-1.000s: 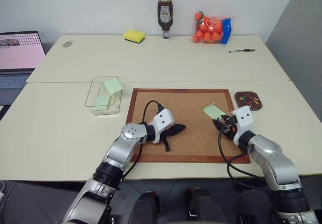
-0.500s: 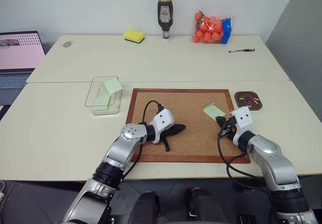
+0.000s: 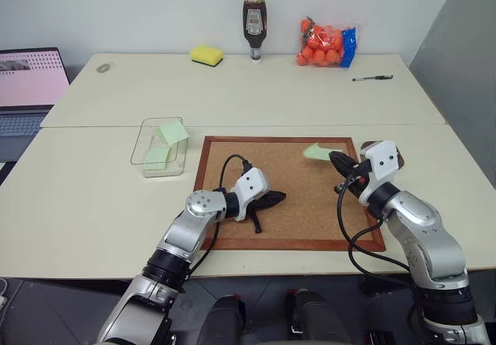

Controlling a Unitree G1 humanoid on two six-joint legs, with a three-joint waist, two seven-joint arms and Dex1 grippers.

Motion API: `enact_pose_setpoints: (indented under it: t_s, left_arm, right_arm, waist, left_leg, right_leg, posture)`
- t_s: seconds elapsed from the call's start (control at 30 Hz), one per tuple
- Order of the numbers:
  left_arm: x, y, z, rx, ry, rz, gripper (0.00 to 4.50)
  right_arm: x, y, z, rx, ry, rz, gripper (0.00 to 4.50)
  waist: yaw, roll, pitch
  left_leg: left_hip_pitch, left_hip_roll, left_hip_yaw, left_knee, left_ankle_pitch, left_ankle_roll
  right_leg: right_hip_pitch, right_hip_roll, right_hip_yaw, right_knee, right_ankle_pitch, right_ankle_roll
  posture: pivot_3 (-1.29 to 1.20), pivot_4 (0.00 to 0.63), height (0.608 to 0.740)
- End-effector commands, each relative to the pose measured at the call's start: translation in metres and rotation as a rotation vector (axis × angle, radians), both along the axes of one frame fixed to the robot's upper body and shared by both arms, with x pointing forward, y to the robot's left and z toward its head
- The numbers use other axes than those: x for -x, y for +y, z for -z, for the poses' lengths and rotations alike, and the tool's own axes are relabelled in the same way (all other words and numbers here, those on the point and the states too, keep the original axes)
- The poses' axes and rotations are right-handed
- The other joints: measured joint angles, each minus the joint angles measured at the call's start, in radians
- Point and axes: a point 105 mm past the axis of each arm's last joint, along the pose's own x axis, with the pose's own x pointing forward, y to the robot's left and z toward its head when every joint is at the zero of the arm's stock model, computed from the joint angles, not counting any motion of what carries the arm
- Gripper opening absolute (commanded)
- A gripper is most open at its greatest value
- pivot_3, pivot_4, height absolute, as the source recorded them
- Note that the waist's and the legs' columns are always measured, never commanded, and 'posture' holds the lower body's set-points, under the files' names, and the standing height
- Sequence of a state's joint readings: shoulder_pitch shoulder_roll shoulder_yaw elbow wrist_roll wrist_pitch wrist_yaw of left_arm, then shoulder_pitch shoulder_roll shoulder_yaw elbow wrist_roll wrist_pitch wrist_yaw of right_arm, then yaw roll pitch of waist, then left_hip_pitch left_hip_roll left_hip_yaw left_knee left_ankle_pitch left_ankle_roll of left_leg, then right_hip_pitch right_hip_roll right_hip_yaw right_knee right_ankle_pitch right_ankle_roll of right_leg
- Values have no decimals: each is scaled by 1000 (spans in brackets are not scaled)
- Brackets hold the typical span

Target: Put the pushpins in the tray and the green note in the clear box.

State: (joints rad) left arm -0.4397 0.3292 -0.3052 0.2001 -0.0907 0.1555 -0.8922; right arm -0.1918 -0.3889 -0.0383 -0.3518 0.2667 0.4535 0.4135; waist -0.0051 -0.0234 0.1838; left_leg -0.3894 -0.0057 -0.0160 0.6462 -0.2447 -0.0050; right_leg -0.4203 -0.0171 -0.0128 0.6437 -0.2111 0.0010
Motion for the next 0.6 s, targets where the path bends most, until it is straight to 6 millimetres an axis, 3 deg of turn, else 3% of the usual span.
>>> enact_pose_setpoints:
  t_s: [0.03,0.17,0.37,0.47,0.6]
  left_arm:
    - [-17,50,14,-125,-4,-115,186]
    - [-30,78,6,-211,-88,-126,905]
    - [-58,111,-24,-272,-280,-202,2020]
    - [-60,106,-39,-204,-318,-180,2579]
    - [-62,97,-58,51,-206,-240,3266]
  right_arm:
    - [1,2,-22,-9,-75,-11,2]
    - [1,5,-23,-9,-76,-19,0]
    - [1,10,-27,-3,-80,-36,0]
    - [1,12,-29,-1,-83,-43,0]
    - [0,14,-32,-2,-86,-50,0]
  waist:
    - [-4,0,0]
    - [-18,0,0]
    - [-24,0,0]
    - [-24,0,0]
    - [-21,-1,0]
  left_leg:
    - [0,0,0,0,0,0]
    - [4,3,0,-1,0,0]
    - [5,6,0,-1,0,0]
    - [4,6,1,-1,0,0]
    - [0,5,2,-1,0,0]
  right_leg:
    - [0,0,0,0,0,0]
    - [0,2,-1,2,0,0]
    - [0,3,-1,2,0,-1]
    - [0,3,-1,2,0,0]
    - [-2,3,-1,1,0,0]
  posture:
    - [0,150,740]
    - [0,150,740]
    - [0,150,740]
    - [0,150,740]
    - [0,150,740]
